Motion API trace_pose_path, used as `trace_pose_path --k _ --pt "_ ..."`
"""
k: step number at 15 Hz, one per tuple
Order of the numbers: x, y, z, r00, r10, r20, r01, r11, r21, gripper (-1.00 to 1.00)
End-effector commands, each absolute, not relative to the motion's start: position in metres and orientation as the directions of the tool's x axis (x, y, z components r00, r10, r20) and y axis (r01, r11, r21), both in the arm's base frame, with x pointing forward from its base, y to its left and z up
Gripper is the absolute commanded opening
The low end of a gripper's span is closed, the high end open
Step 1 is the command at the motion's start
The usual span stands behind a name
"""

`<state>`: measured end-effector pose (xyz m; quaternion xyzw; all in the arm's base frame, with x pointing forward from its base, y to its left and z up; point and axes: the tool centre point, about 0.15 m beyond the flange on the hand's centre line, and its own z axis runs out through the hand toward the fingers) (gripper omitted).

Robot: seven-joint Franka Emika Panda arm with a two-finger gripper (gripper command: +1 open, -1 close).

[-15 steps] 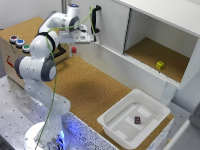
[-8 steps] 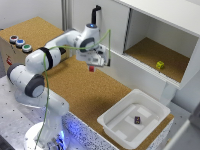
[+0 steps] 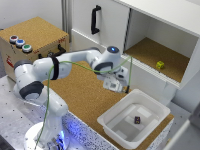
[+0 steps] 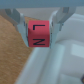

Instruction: Go towards the box and place the pink object

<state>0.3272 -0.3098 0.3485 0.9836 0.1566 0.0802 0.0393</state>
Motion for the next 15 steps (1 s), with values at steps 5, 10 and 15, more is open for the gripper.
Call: trace_pose_path --k 5,10,15 --pt "0.365 -0.432 0.291 0.984 0.139 0.111 0.149 -0.984 -0.094 -1.0" --pt "0.379 -0.413 0.268 0.981 0.156 0.114 0.169 -0.979 -0.116 -1.0" --pt "0.391 -0.398 0.269 0.971 0.183 0.152 0.198 -0.976 -0.093 -1.0"
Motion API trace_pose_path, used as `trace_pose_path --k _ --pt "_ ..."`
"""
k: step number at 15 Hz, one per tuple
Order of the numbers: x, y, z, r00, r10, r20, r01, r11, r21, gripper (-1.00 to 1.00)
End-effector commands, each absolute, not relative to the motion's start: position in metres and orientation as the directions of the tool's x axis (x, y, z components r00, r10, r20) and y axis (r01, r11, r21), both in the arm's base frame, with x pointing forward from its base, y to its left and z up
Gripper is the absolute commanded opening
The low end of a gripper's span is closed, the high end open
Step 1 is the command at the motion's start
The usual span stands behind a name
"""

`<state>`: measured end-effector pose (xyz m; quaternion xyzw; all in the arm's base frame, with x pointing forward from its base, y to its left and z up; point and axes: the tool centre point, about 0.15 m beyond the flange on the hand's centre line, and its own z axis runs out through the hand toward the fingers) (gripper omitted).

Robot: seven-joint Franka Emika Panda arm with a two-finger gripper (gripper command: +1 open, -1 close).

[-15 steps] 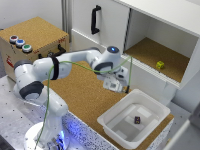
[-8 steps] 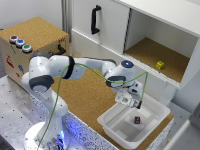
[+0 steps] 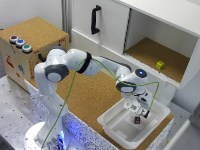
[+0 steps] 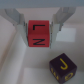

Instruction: Go towards the box and place the pink object

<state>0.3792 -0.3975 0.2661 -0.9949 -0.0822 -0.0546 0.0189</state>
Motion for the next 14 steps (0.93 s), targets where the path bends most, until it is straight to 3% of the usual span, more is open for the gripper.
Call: trace_pose_path --k 1,2,10,14 --pt "0.392 -0.396 0.27 0.969 0.19 0.159 0.206 -0.974 -0.09 -1.0" --pt "0.392 -0.395 0.27 0.969 0.19 0.16 0.206 -0.974 -0.09 1.0" --pt "0.375 -0.367 0.306 0.949 0.205 0.241 0.219 -0.975 -0.036 1.0" --pt "0.375 -0.367 0.306 0.949 0.205 0.241 0.219 -0.975 -0.036 1.0"
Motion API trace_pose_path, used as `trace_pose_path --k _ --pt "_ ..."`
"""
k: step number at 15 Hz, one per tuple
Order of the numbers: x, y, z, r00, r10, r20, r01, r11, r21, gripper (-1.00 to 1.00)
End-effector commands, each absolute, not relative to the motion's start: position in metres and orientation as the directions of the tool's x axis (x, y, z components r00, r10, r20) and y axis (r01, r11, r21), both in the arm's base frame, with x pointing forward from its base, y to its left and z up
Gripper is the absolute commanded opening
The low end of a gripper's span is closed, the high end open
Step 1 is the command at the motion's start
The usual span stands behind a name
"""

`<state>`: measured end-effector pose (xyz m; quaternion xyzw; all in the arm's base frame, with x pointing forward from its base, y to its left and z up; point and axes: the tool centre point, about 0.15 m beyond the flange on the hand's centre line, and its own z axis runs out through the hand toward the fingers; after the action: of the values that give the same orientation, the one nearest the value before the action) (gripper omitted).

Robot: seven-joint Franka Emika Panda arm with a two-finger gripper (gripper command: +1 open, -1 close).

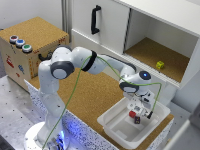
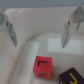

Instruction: Go towards the box and place the pink object

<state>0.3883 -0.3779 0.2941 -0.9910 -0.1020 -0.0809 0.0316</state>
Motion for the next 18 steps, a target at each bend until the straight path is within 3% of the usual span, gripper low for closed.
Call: trace_pose_path --k 1,2,3,10,18 --pt "0.375 -0.367 0.306 0.949 0.205 0.241 0.219 -0.975 -0.036 1.0" --pt "0.375 -0.367 0.306 0.949 0.205 0.241 0.219 -0.975 -0.036 1.0" --pt "0.385 -0.364 0.308 0.957 0.228 0.181 0.237 -0.971 -0.026 1.0" --pt "0.358 -0.261 0.375 0.927 0.301 0.226 0.307 -0.952 0.007 1.0" --pt "0.323 -0.139 0.387 0.899 0.379 0.221 0.396 -0.918 -0.035 1.0"
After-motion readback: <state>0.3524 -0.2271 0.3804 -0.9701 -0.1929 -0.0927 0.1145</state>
